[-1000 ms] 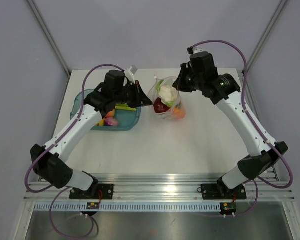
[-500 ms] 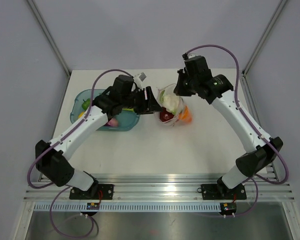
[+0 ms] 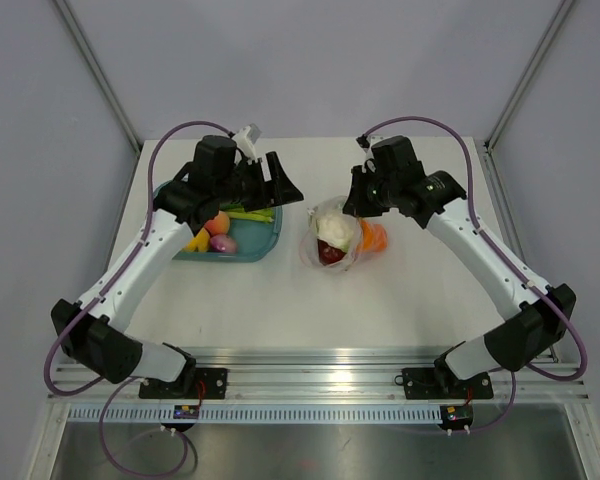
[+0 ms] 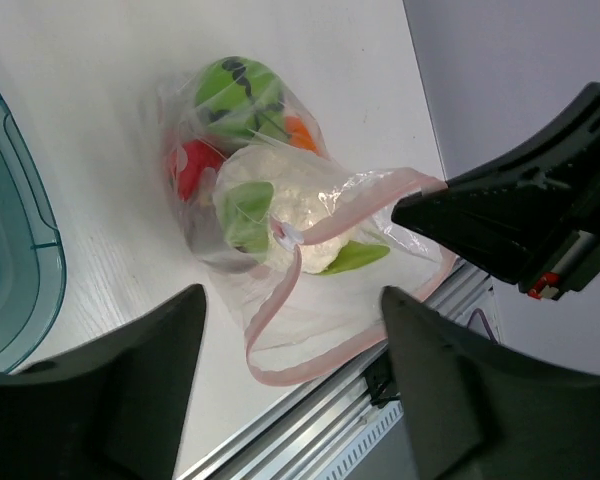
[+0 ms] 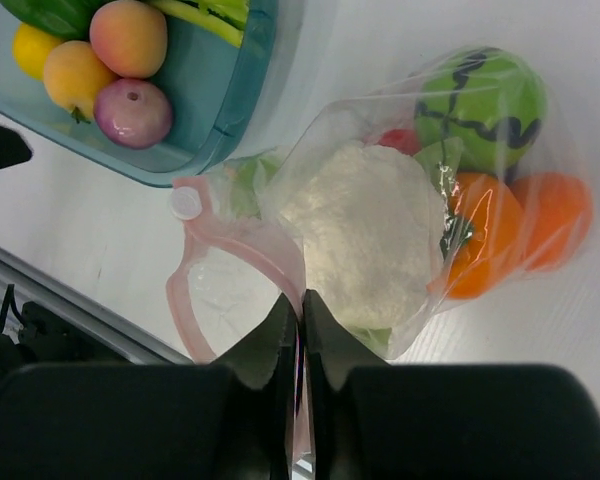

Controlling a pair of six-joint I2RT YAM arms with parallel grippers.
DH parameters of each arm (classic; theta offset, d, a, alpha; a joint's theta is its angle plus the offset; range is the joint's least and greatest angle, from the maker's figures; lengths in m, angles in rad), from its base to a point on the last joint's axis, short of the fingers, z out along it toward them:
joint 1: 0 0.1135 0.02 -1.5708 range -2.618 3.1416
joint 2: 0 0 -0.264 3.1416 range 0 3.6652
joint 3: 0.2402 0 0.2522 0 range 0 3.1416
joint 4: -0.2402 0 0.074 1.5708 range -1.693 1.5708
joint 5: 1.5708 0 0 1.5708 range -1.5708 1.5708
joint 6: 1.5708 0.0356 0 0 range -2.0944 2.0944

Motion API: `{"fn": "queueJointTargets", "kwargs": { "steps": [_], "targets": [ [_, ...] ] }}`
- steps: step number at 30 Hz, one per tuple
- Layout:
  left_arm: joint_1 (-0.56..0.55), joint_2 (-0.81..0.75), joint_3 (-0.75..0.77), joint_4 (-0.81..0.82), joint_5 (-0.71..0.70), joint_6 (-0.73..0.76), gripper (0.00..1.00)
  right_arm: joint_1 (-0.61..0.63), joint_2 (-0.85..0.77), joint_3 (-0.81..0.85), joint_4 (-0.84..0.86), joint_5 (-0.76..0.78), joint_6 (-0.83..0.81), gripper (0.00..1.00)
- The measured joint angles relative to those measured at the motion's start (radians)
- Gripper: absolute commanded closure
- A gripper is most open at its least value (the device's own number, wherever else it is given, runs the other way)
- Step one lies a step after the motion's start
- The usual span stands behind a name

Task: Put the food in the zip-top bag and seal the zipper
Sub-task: Adjust the zipper food storage bag at the center of the board.

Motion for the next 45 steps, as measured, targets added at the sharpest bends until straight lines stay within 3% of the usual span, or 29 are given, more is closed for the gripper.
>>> {"fn": "queueJointTargets", "kwargs": {
  "steps": [4,7,11,19,20,21,22,26,31,37,45],
  "targets": [
    [0.006,0.061,0.037,-0.006,0.009,0.004,0.13,0.001,-0.015,-0.006,0.021,-0.037,-0.008,0.83],
    [0.006,0.089,0.027,-0.010,0.023,-0.008,0.14,0.001,-0.028,-0.008,0.031,-0.067,-0.011,0.82],
    [0.006,0.089,-0.022,0.019,0.080,-0.020,0.31,0.001,-0.039,-0.016,0.050,-0.105,-0.014,0.83],
    [0.038,0.030,-0.162,0.170,0.146,0.112,0.41,0.002,-0.039,-0.023,0.053,-0.123,-0.021,0.83],
    [0.046,0.015,-0.176,0.180,0.146,0.126,0.38,0.002,-0.039,-0.023,0.052,-0.123,-0.022,0.83],
    [0.054,0.002,-0.182,0.188,0.146,0.142,0.22,0.002,-0.039,-0.023,0.051,-0.123,-0.023,0.83],
    [0.060,-0.006,-0.183,0.199,0.145,0.155,0.16,0.002,-0.039,-0.023,0.051,-0.123,-0.023,0.83],
    [0.061,0.005,-0.153,0.216,0.160,0.151,0.07,0.002,-0.039,-0.023,0.053,-0.127,-0.023,0.83],
    [0.060,0.094,-0.146,0.248,0.200,0.014,0.14,0.002,-0.039,-0.023,0.055,-0.150,-0.022,0.83],
    [0.057,0.101,-0.303,0.335,0.204,-0.278,0.21,0.002,-0.039,-0.023,0.055,-0.151,-0.021,0.83],
    [0.047,0.090,-0.320,0.411,0.203,-0.463,0.26,0.002,-0.039,-0.023,0.055,-0.169,-0.015,0.83]
  ]
}}
